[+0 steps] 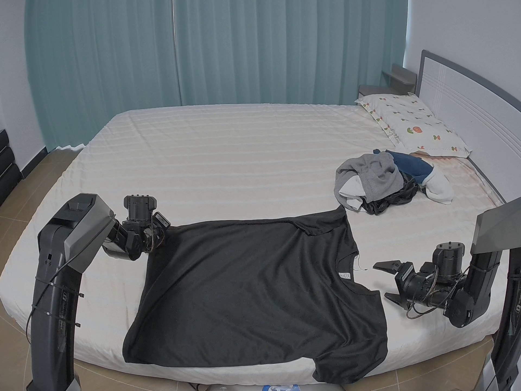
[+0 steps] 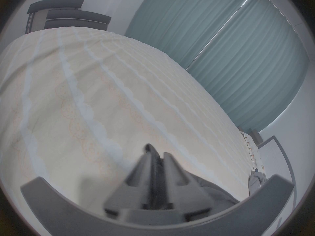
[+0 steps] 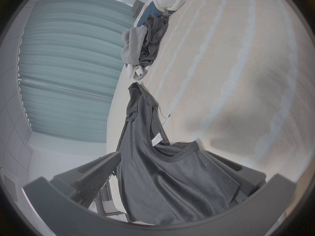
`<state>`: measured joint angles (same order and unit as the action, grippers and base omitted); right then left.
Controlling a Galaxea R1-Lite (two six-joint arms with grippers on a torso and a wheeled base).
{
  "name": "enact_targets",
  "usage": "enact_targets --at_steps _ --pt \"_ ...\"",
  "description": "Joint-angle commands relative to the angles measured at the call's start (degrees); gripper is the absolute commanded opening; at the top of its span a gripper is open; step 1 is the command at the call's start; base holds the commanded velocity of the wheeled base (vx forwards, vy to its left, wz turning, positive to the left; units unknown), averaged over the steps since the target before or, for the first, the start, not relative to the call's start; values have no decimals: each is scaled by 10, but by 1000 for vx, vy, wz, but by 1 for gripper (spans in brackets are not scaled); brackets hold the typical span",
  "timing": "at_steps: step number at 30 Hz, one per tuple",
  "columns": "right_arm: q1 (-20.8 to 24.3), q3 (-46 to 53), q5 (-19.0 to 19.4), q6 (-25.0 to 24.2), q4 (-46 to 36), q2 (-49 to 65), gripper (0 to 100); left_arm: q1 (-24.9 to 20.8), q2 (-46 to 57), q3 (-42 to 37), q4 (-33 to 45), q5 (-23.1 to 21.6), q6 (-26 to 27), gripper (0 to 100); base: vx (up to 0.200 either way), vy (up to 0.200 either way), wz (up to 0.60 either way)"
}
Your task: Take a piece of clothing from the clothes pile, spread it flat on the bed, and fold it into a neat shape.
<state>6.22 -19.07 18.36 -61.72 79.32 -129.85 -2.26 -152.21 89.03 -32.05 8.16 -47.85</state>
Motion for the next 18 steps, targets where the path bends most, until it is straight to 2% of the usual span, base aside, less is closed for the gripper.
enact_targets --at_steps 1,6,18 --pt "0 0 0 0 0 0 100 5 -1 15 -2 5 -3 0 0 0 0" --pt "0 -1 0 0 0 0 100 11 -19 60 -16 37 -19 0 0 0 0" --pt "0 -2 0 0 0 -1 100 23 -34 95 -13 41 -19 0 0 0 0"
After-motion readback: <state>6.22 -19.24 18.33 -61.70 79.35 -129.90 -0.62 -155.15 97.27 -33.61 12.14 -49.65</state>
